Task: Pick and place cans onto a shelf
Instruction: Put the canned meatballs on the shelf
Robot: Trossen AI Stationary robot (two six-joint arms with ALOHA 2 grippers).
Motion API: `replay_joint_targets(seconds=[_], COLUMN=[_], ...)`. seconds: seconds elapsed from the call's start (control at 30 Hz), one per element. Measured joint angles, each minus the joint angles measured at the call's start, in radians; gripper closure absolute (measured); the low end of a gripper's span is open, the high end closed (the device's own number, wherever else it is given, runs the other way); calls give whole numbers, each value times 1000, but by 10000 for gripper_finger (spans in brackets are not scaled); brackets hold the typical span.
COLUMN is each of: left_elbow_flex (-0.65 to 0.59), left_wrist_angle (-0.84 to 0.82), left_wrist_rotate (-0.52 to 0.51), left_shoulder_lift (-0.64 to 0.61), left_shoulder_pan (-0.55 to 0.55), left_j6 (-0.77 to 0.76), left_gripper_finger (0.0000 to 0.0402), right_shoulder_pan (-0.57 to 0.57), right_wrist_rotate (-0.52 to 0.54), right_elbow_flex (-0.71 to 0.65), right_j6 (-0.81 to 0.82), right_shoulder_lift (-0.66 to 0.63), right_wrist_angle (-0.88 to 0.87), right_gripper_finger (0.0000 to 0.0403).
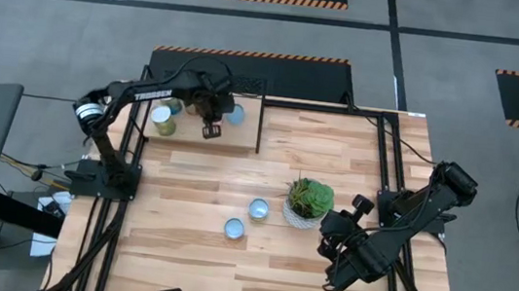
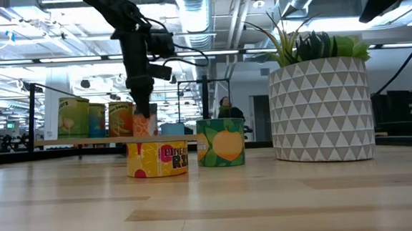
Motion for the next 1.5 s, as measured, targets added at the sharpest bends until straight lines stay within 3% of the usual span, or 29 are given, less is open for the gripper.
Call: replay_joint_targets(seconds=[0.37,1.03,1.5], left_elbow_flex=[104,103,102], left_wrist_angle=[-9,-10,6], left_wrist_rotate=[-31,-17,-20], left_shoulder_lift=[43,88,88], left_shoulder_pan=[11,46,47], left_j6=[48,25,25], left_gripper_finger=[401,401,375], right_shoulder_pan=[0,0,0], right_wrist_rotate=[0,0,-1], right_elbow_flex=[0,0,0], right_j6=[0,1,1], right_shoulder_lift=[0,0,0], right_wrist_angle=[0,2,3], right_gripper_finger=[375,375,375])
